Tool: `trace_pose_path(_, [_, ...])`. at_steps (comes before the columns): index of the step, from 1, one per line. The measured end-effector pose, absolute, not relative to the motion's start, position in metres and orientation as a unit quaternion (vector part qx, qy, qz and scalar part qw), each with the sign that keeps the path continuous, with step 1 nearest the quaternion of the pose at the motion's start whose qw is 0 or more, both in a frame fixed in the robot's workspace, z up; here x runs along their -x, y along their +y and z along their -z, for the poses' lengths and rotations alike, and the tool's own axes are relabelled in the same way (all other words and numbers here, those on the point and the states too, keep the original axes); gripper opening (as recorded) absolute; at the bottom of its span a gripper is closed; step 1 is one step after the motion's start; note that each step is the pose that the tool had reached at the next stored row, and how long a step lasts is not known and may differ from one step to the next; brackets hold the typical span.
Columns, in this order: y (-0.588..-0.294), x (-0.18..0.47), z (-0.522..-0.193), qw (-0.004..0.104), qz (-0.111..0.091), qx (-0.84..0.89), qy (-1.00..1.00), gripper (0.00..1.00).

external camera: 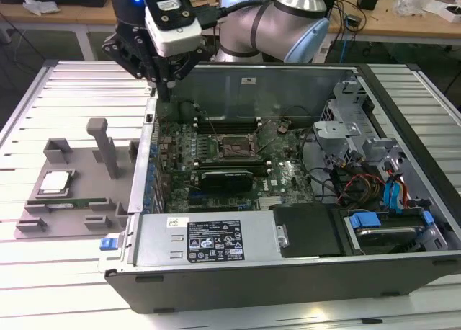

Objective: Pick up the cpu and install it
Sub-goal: 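Reach for the cpu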

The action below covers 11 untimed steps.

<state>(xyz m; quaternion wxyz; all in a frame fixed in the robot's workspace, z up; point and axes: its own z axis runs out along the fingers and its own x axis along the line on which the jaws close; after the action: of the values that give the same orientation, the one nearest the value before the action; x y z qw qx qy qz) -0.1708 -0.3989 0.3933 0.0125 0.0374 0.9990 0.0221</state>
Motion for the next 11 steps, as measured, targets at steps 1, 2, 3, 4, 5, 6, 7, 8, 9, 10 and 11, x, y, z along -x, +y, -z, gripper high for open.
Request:
trace_pose_path(1, [-0.399, 0.174, -0.393, 0.013, -0.022, -0.037, 0.999, 0.11])
trace_pose_path(2, [-0.399, 0.178, -0.393, 0.013, -0.022, -0.037, 0.999, 0.11])
trace_pose_path(3, [-0.399, 0.181, -0.393, 0.013, -0.022, -0.038, 0.999, 0.11])
trace_pose_path(4, [-0.399, 0.184, -0.393, 0.013, -0.022, -0.037, 0.999, 0.11])
trace_pose_path(5, [-0.399, 0.186, -0.393, 0.013, -0.022, -0.037, 0.999, 0.11])
trace_pose_path(6, [-0.399, 0.19, -0.393, 0.013, -0.022, -0.037, 0.999, 0.11])
trace_pose_path(7, [-0.399, 0.192, -0.393, 0.013, -0.022, -0.037, 0.999, 0.11])
trace_pose_path(8, [-0.399, 0.2, -0.393, 0.013, -0.022, -0.038, 0.999, 0.11])
trace_pose_path(9, [-0.399, 0.206, -0.393, 0.013, -0.022, -0.037, 0.999, 0.11])
trace_pose_path(10, [-0.399, 0.212, -0.393, 0.013, -0.022, -0.038, 0.999, 0.11])
trace_pose_path(11, [-0.399, 0.216, -0.393, 0.013, -0.022, -0.038, 0.999, 0.11])
